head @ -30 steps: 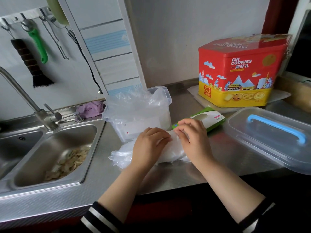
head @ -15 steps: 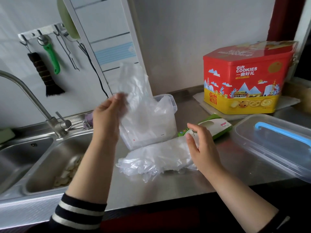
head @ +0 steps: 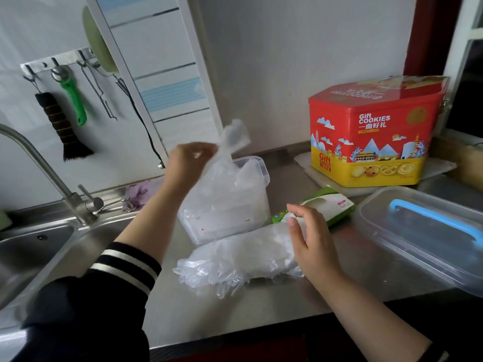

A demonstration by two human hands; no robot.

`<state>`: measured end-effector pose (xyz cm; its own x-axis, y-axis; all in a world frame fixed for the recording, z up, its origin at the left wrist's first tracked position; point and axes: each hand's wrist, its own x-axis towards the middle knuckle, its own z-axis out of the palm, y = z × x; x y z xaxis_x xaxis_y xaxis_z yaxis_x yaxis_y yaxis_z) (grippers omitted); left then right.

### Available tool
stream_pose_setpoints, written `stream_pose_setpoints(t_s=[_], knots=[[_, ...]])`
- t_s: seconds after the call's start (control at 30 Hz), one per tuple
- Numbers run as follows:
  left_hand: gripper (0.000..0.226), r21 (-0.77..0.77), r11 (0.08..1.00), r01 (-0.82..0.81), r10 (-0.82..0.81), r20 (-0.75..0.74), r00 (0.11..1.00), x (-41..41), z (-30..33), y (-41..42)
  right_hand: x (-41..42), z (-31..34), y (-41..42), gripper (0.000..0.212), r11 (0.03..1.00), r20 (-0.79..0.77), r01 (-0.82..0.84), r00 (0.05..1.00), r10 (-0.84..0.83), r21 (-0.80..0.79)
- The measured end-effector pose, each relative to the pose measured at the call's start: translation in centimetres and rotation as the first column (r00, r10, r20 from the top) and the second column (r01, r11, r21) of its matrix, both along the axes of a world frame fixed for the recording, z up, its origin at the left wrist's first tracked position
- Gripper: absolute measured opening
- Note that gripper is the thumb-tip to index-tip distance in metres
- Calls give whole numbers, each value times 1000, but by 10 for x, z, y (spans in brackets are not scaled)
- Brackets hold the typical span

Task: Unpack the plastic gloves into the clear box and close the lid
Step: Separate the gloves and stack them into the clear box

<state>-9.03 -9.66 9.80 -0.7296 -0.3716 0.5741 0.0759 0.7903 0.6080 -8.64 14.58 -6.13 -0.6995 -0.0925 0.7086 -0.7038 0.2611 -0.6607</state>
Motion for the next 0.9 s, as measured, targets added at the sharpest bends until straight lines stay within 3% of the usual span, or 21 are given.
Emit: stream_pose_setpoints(t_s=[0.1, 0.27, 0.37, 0.47, 0.57, 0.63, 0.7, 0.77, 0.83, 0.9], knots=[[10, -174, 984, 45, -9, 206, 978, -16, -31, -9, 0, -1, -1, 34, 1000, -5, -4, 1000, 4, 12], [17, -263, 942, 210, -59, 485, 872, -31, -42, -13, 0, 0, 0, 34, 1000, 19, -6, 1000, 6, 16], [25, -282, 935, 214, -34, 530, 847, -29, -35, -13, -1, 1, 0, 33, 1000, 8, -16, 1000, 16, 7], [26, -217, 958, 186, -62, 477, 877, -15, -19, -17, 2, 5, 2, 30, 998, -19, -38, 999, 37, -49], [35, -298, 937, 184, -15, 491, 871, 11, 2, -21, 4, 32, -2, 27, 992, -61, -73, 996, 67, -106], [50, -376, 909, 181, 75, 573, 816, 27, 12, -23, 1, 66, -10, 21, 984, -110, -155, 983, 145, -85], [68, -432, 882, 187, 175, 670, 721, 34, 15, -27, -8, 105, -27, 13, 975, -96, -221, 970, 222, 16], [79, -443, 871, 213, 227, 747, 626, 29, 14, -27, -26, 133, -50, 20, 928, 77, -290, 957, 280, 234], [84, -445, 866, 228, 247, 777, 580, 21, 8, -27, -50, 145, -76, 45, 777, 242, -349, 936, 257, 524], [87, -470, 849, 241, 275, 783, 557, 10, 0, -28, -71, 145, -98, 69, 522, 333, -371, 928, 169, 768]])
